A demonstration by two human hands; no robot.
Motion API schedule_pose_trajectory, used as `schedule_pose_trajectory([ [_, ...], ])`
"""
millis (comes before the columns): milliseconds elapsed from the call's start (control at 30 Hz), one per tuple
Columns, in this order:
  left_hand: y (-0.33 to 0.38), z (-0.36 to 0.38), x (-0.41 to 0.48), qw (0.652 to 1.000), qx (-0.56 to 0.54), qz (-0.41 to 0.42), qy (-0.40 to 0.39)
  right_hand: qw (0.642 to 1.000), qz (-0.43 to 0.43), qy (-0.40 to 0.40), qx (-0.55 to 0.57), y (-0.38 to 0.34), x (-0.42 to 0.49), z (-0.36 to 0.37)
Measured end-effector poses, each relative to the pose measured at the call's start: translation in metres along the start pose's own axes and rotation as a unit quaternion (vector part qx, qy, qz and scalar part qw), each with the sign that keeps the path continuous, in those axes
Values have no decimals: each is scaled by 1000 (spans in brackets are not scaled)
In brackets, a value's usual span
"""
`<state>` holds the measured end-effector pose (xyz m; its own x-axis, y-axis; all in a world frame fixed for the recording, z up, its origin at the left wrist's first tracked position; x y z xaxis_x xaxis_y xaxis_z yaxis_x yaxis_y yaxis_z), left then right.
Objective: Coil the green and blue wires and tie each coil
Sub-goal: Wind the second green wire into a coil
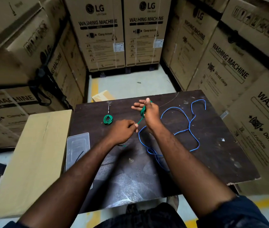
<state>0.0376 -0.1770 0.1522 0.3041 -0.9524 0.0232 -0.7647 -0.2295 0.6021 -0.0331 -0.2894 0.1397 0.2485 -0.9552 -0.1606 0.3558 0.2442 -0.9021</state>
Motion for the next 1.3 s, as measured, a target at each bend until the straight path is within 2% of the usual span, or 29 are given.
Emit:
schedule_pose_trajectory([
  [200, 19, -24, -9, 1000, 5, -10, 22, 998, -33, 36, -44, -2, 7, -19],
  [300, 27, -35, -11, 999, -18, -16, 24, 992, -61, 28, -109, 0, 3, -22],
  [500, 31, -60, -6, 996, -31, -29, 75, 951, -144, -19, -272, -2, -16, -21],
  [567, 31, -65, -3, 995, -31, -22, 88, 937, -148, -47, -314, 0, -19, -16],
  [733, 25, -77, 5, 992, -25, -51, 112, 958, -48, -136, -246, 19, -34, -5],
  [900, 12, -73, 17, 991, -110, -59, 43, 944, 9, -212, -254, 28, -55, -1],
  [1033, -14, -57, 26, 986, -150, -74, 3, 942, 17, -212, -258, 26, -62, -2],
  [1200, -38, -31, 24, 977, -193, -94, 8, 953, 53, -218, -205, 17, -70, 5],
  [1300, -44, -17, 20, 971, -223, -85, 17, 962, 66, -191, -181, 15, -69, 3],
])
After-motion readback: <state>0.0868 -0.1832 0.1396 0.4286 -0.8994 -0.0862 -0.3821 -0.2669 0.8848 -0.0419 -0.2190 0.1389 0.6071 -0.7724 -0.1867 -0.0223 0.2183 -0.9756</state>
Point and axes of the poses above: each hand's wrist, its own x-axis towards the middle knuckle, its own z-axis out of the palm, y = z × x, the point moved 8 cm from there along x, towards the middle knuckle, and after that the axes turned 9 degrees about y, right-handed, at the moved point
